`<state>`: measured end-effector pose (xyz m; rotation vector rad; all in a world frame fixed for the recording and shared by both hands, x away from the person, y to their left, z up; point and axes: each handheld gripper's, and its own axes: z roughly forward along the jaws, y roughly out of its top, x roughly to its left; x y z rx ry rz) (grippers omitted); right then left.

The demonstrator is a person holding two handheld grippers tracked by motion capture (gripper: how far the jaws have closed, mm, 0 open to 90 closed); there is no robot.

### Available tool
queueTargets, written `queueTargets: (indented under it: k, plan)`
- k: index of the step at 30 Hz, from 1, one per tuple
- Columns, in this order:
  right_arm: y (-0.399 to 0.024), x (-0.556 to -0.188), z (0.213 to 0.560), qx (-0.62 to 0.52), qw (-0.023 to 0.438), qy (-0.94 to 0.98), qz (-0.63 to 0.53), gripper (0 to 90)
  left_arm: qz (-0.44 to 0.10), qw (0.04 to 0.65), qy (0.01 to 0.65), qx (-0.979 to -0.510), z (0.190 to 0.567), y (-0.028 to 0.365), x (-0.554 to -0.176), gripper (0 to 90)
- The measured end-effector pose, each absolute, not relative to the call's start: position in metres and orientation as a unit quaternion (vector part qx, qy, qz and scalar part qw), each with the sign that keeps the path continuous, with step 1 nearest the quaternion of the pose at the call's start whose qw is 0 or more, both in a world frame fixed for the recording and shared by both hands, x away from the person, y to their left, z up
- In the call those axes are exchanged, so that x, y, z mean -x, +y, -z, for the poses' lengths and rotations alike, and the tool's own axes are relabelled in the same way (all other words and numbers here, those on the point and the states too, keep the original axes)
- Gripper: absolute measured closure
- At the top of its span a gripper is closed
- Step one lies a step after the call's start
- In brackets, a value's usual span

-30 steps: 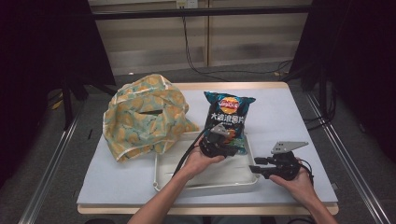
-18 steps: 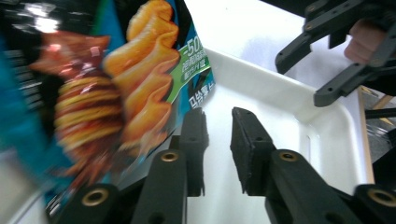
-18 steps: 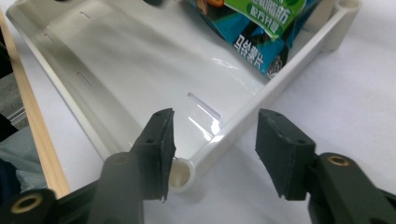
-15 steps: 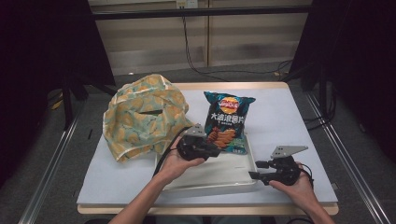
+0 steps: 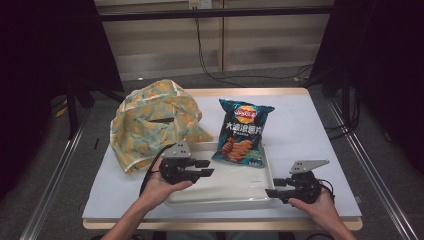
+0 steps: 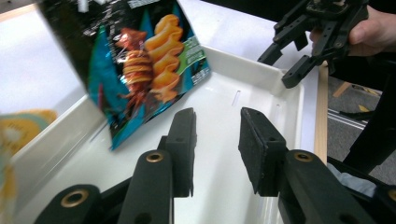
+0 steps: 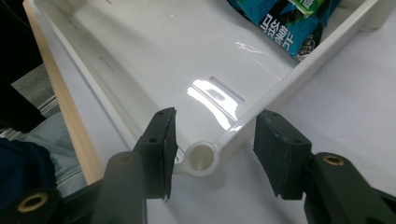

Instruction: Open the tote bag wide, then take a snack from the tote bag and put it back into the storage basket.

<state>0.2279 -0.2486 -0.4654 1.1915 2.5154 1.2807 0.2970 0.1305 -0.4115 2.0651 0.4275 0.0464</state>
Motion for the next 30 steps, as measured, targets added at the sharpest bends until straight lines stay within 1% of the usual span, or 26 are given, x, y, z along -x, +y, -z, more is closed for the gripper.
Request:
queueTargets:
  k: [4,9,11,13,15,18,25,28,30]
  plan:
    - [-0.248,-0.227,0.465,-0.387,0.038,0.821,-0.418,49.4,-0.018,0.501,0.192,-0.844,0.414,0.143,-0.297,64.5]
    - [-0.246,-0.222,0.465,-0.387,0.028,0.82,-0.42,49.0,-0.018,0.503,0.211,-0.838,0.416,0.16,-0.294,60.4]
    - [-0.247,-0.223,0.465,-0.387,0.025,0.82,-0.421,48.3,-0.023,0.501,0.217,-0.837,0.416,0.167,-0.294,58.9]
    - [-0.247,-0.222,0.465,-0.385,0.028,0.82,-0.423,45.6,-0.029,0.502,0.227,-0.834,0.415,0.174,-0.292,55.5]
    - [-0.247,-0.221,0.463,-0.382,0.048,0.818,-0.428,39.2,-0.035,0.508,0.235,-0.828,0.413,0.182,-0.29,54.4]
    - [-0.251,-0.22,0.457,-0.382,0.072,0.802,-0.453,33.7,-0.045,0.512,0.243,-0.822,0.408,0.192,-0.287,50.6]
    - [-0.261,-0.215,0.447,-0.391,0.108,0.773,-0.487,31.0,-0.052,0.524,0.258,-0.81,0.393,0.216,-0.284,39.6]
    - [-0.263,-0.213,0.444,-0.39,0.115,0.765,-0.5,30.6,-0.053,0.527,0.262,-0.807,0.392,0.227,-0.284,39.8]
    - [-0.263,-0.212,0.442,-0.39,0.119,0.763,-0.501,30.7,-0.051,0.532,0.265,-0.802,0.391,0.237,-0.284,43.6]
